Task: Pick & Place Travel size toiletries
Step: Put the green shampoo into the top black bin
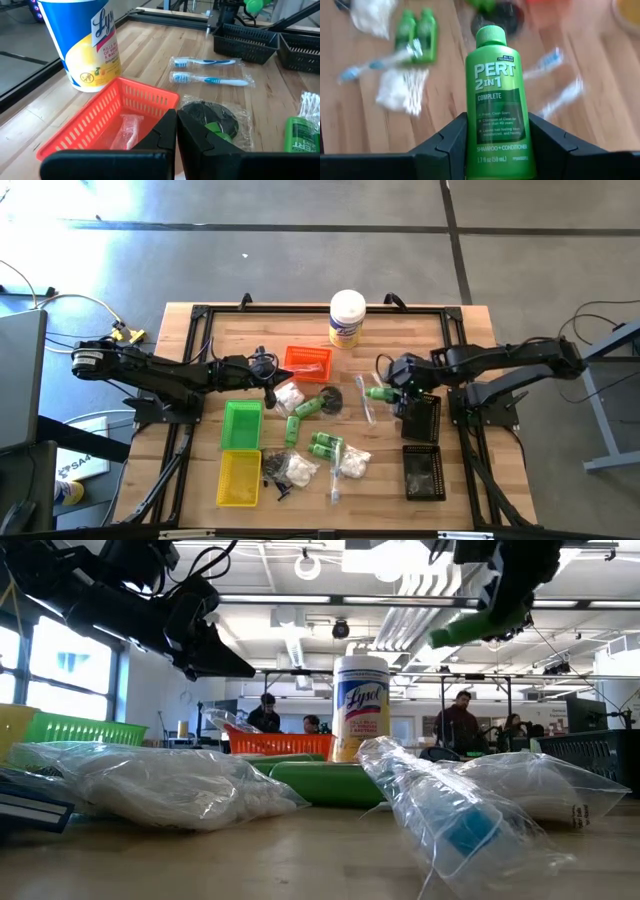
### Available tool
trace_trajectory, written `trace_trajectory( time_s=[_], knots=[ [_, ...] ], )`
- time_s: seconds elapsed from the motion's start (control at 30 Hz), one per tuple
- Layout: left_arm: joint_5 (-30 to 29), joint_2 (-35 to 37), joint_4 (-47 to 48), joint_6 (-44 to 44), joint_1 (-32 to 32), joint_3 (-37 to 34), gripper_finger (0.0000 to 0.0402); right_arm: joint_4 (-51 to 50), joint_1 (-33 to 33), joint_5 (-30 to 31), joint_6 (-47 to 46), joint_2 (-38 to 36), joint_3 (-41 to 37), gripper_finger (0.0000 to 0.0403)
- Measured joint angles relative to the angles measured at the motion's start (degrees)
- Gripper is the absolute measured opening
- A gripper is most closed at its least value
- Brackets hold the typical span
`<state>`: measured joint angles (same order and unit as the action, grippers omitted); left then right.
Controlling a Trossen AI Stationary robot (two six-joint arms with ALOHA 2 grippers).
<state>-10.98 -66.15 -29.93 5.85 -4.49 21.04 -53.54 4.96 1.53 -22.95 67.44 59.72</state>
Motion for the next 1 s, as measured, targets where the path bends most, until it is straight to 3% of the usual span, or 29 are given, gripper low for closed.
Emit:
trace_trajectory(
  time_s=[0.2, 0.6, 1.0],
  knots=[
    [0.0, 0.0, 0.0, 0.67, 0.0, 0.0, 0.0007, -7.74, 2.33, 0.5, -5.53, 0.02, 0.0, 0.0161],
    [0.0, 0.0, 0.0, 0.9, 0.01, 0.0, 0.0007, -19.55, 9.52, 9.0, -20.56, 0.02, -0.32, 0.0161],
    [0.0, 0.0, 0.02, 0.9, 0.02, 0.0, 0.0007, -18.99, 17.09, 8.85, -39.07, 0.02, -11.61, 0.0164]
  ],
)
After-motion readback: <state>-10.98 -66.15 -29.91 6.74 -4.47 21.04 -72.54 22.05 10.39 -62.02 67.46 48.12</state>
